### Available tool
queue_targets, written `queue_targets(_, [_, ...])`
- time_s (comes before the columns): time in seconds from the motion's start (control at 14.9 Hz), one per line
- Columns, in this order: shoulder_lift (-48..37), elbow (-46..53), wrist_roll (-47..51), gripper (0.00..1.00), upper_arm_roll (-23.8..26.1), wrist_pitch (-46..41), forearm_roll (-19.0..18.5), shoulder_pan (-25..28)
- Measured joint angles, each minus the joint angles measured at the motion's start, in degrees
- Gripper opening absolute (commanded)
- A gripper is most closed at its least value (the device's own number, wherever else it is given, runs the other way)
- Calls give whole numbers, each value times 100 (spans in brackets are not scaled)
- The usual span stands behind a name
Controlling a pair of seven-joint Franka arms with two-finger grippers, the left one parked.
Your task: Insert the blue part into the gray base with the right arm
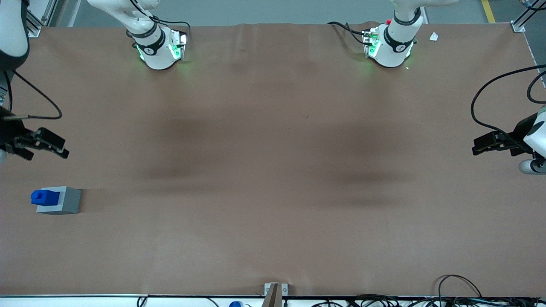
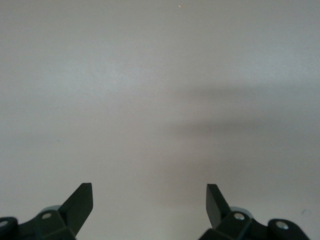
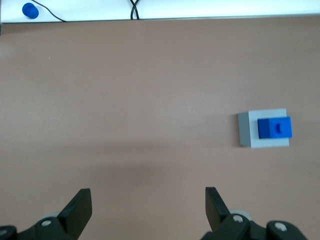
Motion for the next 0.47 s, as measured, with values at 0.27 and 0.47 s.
queue_targets(0.27, [-636,-399,39,100,0,-441,-3,2])
queue_targets(0.47, [-718,-290,44,100,14,-750,-30,23])
